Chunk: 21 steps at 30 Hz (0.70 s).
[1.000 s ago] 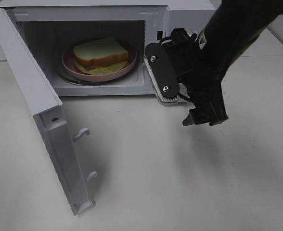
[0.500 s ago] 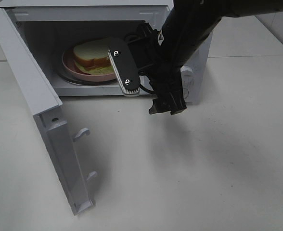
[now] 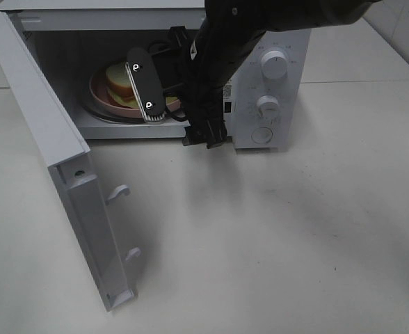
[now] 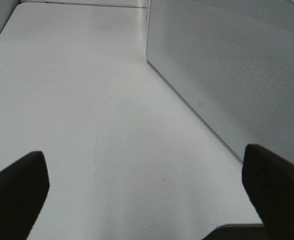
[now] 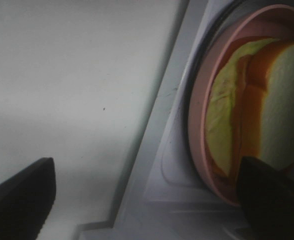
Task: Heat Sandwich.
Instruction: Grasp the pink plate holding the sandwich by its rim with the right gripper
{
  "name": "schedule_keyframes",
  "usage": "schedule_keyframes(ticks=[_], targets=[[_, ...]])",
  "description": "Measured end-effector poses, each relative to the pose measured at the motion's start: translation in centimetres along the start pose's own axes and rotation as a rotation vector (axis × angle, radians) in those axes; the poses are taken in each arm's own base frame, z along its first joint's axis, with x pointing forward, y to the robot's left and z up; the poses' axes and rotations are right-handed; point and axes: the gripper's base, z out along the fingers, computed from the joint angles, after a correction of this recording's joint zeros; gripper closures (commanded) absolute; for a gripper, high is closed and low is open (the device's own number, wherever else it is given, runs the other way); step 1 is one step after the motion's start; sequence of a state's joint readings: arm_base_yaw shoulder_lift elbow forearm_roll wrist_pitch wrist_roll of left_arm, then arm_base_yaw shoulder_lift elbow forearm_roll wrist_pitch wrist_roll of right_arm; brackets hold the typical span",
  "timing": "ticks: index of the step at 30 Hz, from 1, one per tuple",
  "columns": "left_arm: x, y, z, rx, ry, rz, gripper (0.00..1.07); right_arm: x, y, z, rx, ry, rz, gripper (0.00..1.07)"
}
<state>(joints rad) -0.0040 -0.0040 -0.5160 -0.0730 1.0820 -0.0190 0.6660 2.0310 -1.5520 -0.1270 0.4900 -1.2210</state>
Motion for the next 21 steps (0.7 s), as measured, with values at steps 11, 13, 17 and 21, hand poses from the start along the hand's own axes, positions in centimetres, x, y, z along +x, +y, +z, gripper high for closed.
schedule_keyframes(ticks=[11, 13, 17, 21], targets=[[0.0, 0.0, 0.0, 0.000, 0.000, 0.000, 0.09, -0.7, -1.8, 4.1, 0.022, -0.006, 0.013, 0.20], [0.0, 0.0, 0.0, 0.000, 0.000, 0.000, 0.09, -0.9, -2.2, 5.0, 0.030, -0.009, 0.029, 0.20], [0.0, 0.0, 0.0, 0.000, 0.000, 0.000, 0.09, -1.1, -2.8, 6.1, 0.042, -0.012, 0.033, 0.21], [0.0, 0.0, 0.0, 0.000, 0.000, 0.000, 0.09, -1.4, -3.4, 7.2, 0.059, -0.017, 0.060, 0.21]])
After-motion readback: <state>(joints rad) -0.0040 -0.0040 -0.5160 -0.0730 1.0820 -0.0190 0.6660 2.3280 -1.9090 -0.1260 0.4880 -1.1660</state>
